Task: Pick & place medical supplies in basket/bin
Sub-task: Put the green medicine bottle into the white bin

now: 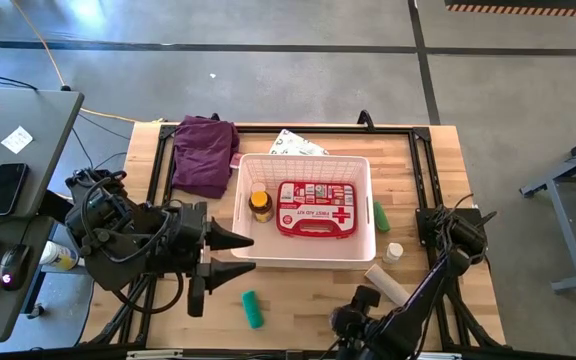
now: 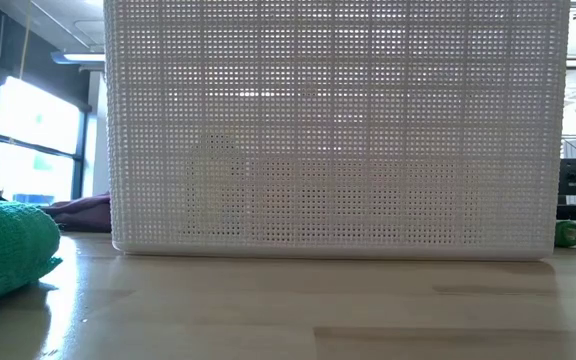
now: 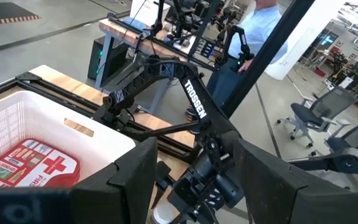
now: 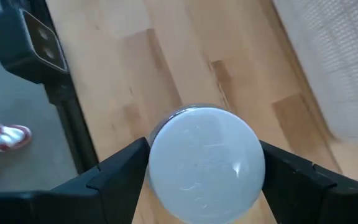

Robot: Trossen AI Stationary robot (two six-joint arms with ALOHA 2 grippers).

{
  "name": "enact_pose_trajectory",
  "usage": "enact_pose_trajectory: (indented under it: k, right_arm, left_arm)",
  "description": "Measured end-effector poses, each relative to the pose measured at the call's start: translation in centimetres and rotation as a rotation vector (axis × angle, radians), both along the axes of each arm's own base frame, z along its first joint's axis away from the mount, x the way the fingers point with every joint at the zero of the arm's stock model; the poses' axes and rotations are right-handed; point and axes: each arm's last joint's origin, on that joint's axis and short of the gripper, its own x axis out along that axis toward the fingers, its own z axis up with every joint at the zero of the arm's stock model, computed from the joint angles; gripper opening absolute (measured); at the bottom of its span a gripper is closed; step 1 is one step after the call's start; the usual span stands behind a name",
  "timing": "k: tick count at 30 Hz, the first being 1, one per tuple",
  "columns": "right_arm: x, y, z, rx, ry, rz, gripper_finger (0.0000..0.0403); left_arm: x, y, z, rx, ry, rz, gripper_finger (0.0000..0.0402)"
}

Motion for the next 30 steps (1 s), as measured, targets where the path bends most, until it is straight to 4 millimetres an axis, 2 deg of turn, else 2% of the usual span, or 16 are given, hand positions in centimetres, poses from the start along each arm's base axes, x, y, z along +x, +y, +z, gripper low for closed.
enact_pose_trajectory:
  k: [13, 22, 30]
  right_arm:
    - [0.61, 0.27, -0.20, 0.053, -0.056, -0.030, 0.0278]
    - [0.78, 0.40, -0.16, 0.065, -0.075, -0.029, 0.0226]
    - [0.93, 0.61, 0.14, 0.089, -0.081, -0.022, 0.0225]
  left_arm:
    - [-0.04, -0.07, -0.20, 0.007, 0.023, -0.037, 0.0246]
    - [-0.04, -0.02, -0.20, 0.011, 0.021, -0.022, 0.0246]
    - [-0.06, 0.04, -0.29, 0.021, 0.027, -0.011, 0.0246]
